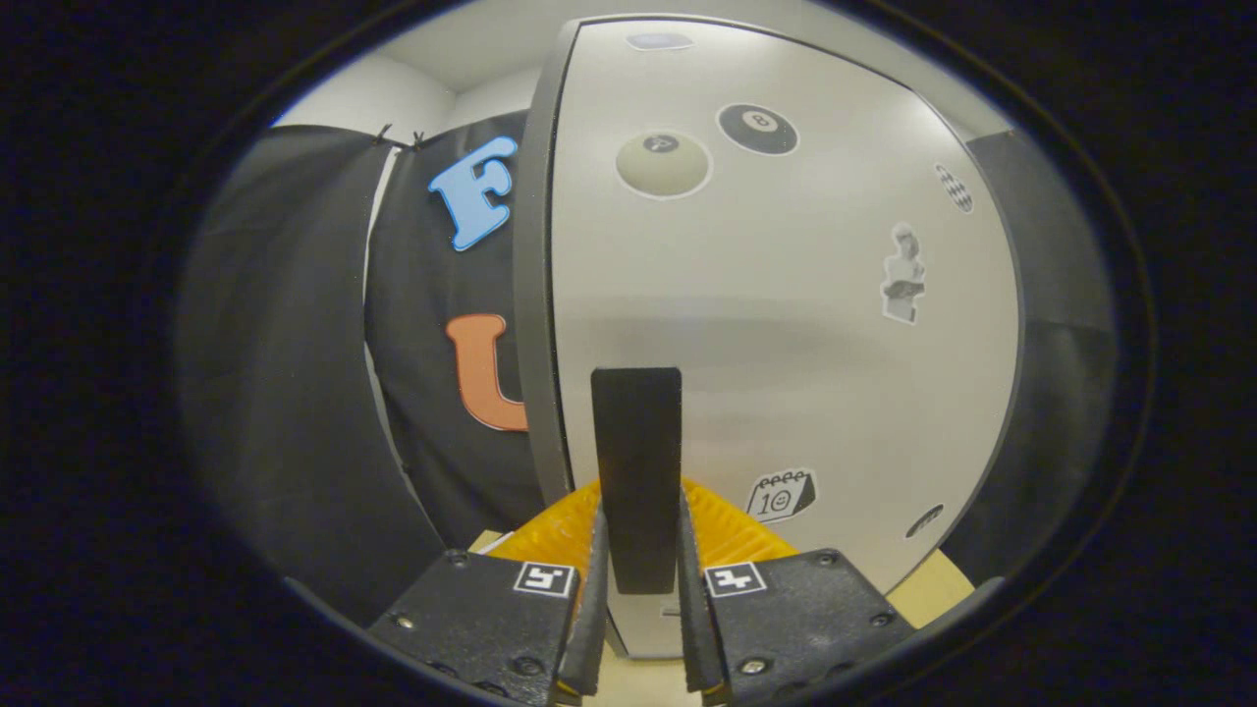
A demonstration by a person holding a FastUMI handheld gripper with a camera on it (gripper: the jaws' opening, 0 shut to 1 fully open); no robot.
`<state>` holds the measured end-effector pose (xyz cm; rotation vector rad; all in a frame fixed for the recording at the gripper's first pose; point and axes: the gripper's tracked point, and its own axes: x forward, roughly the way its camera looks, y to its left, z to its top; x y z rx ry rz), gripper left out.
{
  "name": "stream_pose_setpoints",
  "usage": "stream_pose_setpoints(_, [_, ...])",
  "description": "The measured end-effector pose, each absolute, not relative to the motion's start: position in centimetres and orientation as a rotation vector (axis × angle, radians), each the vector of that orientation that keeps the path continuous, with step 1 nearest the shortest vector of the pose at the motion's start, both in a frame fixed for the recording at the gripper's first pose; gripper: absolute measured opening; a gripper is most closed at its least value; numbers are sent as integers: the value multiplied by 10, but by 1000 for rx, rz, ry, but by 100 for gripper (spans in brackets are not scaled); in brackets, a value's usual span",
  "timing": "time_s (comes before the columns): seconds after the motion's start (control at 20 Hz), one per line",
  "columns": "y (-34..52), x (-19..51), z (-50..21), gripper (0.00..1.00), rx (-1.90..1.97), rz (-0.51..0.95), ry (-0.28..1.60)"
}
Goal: Open the shoe cabinet door, grab the shoes and put them into the shoe cabinet, then close the shoe cabinet door.
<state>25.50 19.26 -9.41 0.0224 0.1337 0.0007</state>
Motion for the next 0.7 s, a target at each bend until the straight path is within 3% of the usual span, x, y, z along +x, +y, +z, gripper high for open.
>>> stream_pose_setpoints(0.4, [192, 225, -94, 24, 28, 111, 166])
stream_pose_setpoints(0.7, [182, 203, -94, 22, 44, 210, 175])
